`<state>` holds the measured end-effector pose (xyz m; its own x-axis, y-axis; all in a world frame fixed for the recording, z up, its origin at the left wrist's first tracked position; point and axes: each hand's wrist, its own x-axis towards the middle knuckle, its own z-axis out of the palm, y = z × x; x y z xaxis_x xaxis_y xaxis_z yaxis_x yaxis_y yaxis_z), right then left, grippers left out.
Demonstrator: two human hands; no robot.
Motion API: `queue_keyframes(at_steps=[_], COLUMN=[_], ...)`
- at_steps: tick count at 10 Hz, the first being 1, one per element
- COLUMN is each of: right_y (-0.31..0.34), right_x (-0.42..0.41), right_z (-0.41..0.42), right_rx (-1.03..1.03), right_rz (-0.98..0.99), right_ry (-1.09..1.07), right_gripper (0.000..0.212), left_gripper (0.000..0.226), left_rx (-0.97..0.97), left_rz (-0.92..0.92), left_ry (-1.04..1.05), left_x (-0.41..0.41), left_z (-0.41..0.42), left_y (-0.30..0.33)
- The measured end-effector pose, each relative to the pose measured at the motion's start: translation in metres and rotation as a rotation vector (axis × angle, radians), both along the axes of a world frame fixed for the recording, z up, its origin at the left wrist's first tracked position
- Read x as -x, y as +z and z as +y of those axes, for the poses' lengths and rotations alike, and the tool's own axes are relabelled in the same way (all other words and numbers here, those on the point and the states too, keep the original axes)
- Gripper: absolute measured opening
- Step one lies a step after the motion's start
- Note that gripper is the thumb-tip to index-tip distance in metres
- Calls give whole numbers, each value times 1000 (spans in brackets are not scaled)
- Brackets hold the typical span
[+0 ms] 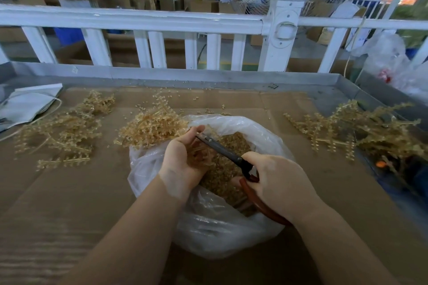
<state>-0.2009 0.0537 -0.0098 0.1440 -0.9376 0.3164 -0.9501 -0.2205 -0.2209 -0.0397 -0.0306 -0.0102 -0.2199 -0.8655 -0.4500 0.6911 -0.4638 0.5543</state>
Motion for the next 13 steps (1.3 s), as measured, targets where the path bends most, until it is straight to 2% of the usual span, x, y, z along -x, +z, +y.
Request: queue_keyframes(at_steps=[1,2,3,4,6,7,8,9,10,11,12,13], right_y=[5,8,10,10,7,4,1,-2,-4,-5,-4,-3], right_x=[2,2,1,-1,-5,-8,-9,-11,-14,-17,-20,-23], right_z=[0,0,0,0,7,9,9,10,11,11,10,9], right_rx=[-129,-219,-257,-246,-131,-87,-56,-28,-8,-8,-15,-8], right_rz=[-109,-213,-275,-258,-152,-97,-75,-50,-21,-19,-12,-7], right_ry=[29,52,62,51,-11,-47,-68,-88,-102,-111,-106,-114], right_gripper=[29,19,19,19,26,34,37,40,40,38,34,32], left_gripper=[22,19,17,12,19,9,20,47,61,40,14,9], left_rx=[-19,-15,9,41,143,121,178,22,46,-11,37,-16], left_rz=[62,88,53,-3,-120,-72,-111,-13,-167,6,-99,-79], left_ry=[15,24,10,25,-26,23,-31,47,-37,17,18,9], left_x=[0,0,3,6,6,8,7,5,2,6,5,7], left_z=[1,4,8,12,22,23,24,21,20,14,5,0], left_y=[-1,-1,0,2,6,15,8,3,0,-1,-5,-4])
